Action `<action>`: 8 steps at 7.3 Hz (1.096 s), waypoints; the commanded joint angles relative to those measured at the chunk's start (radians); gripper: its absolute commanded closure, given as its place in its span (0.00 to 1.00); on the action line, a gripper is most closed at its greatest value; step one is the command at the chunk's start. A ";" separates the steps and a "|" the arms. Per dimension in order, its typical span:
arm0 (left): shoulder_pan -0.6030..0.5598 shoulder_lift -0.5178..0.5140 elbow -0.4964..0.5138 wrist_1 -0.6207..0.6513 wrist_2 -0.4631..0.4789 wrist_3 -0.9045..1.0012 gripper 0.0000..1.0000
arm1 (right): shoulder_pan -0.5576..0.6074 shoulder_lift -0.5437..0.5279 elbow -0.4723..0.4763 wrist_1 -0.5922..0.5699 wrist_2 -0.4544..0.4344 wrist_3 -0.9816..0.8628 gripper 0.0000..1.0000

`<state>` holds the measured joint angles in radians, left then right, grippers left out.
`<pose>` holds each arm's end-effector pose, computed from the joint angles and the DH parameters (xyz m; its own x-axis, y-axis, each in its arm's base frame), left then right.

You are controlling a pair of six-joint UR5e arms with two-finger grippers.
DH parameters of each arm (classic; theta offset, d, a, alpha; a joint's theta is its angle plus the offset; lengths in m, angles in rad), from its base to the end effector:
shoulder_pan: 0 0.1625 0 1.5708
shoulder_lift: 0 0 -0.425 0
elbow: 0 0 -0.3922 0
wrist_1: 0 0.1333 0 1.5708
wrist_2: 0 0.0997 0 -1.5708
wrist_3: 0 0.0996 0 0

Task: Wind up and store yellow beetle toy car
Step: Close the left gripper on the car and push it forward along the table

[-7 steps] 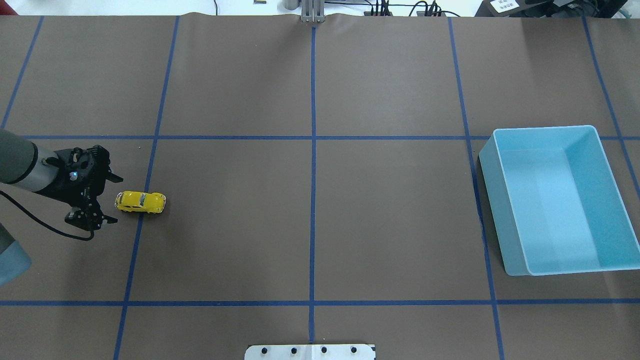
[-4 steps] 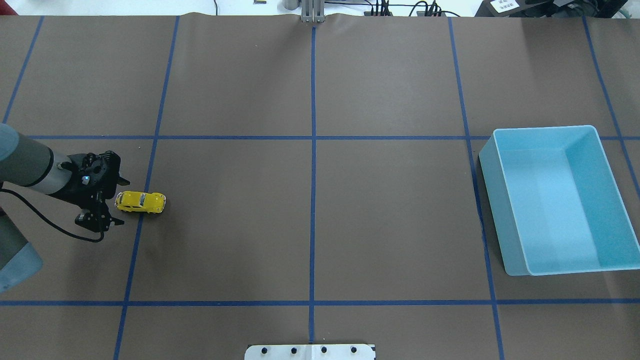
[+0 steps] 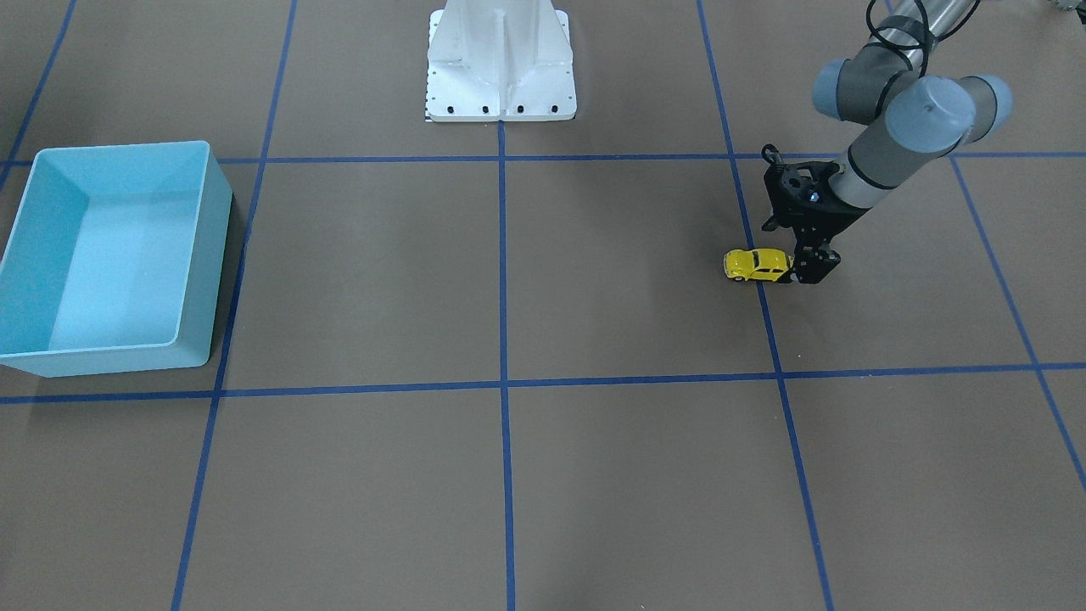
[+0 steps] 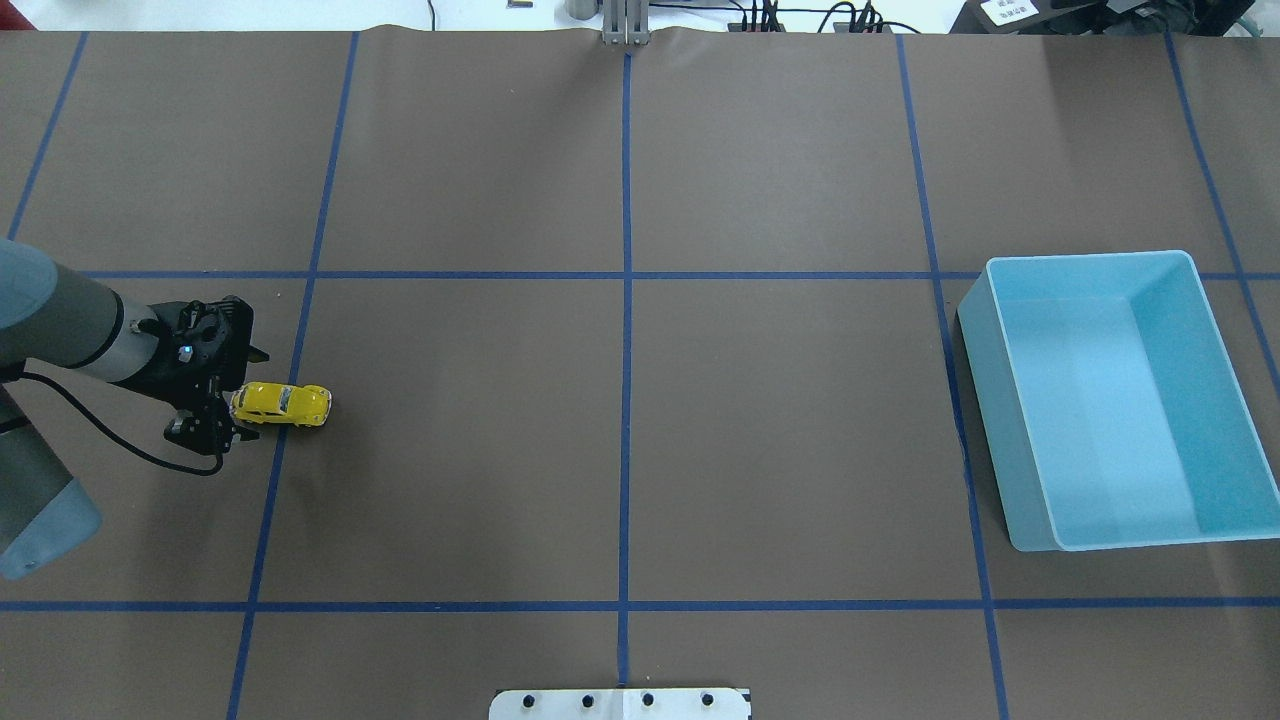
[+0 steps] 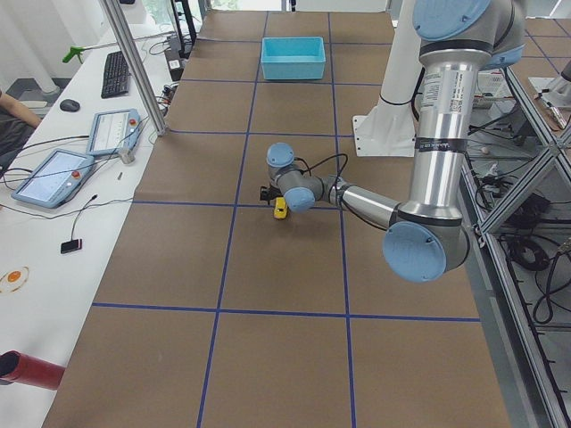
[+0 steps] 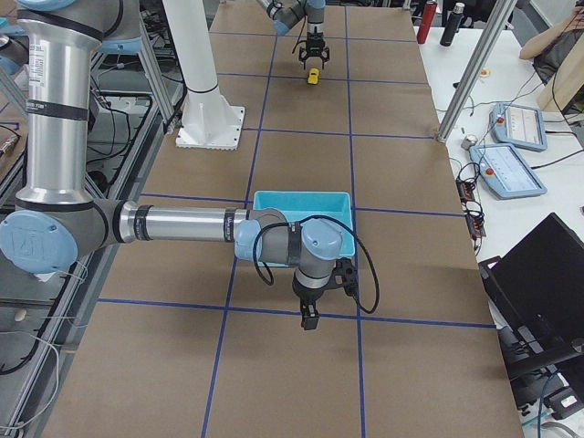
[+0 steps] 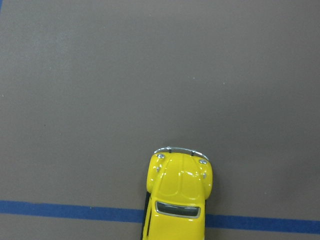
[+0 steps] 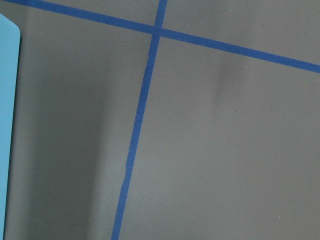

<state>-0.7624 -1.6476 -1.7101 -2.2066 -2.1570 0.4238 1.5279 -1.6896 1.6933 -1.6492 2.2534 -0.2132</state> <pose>0.3392 -0.4321 0.4818 0.0542 0.9983 -0.0226 -0.5469 0.0486 0.8358 0.0517 -0.4381 0.6676 0.7506 -0.1974 0.6306 0.2063 0.9766 0.0602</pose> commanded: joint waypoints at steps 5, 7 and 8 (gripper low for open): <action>0.031 -0.008 0.033 -0.004 0.002 0.006 0.41 | 0.000 -0.001 0.000 0.000 0.000 0.000 0.01; 0.031 -0.008 0.029 -0.016 0.000 0.006 0.85 | 0.000 -0.001 0.002 0.000 0.000 0.000 0.01; 0.026 -0.005 0.012 -0.066 -0.010 0.006 0.96 | 0.000 -0.001 0.002 0.000 0.000 0.000 0.01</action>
<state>-0.7326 -1.6546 -1.6835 -2.2288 -2.1587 0.4294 1.5278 -1.6904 1.6948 -1.6490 2.2534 -0.2132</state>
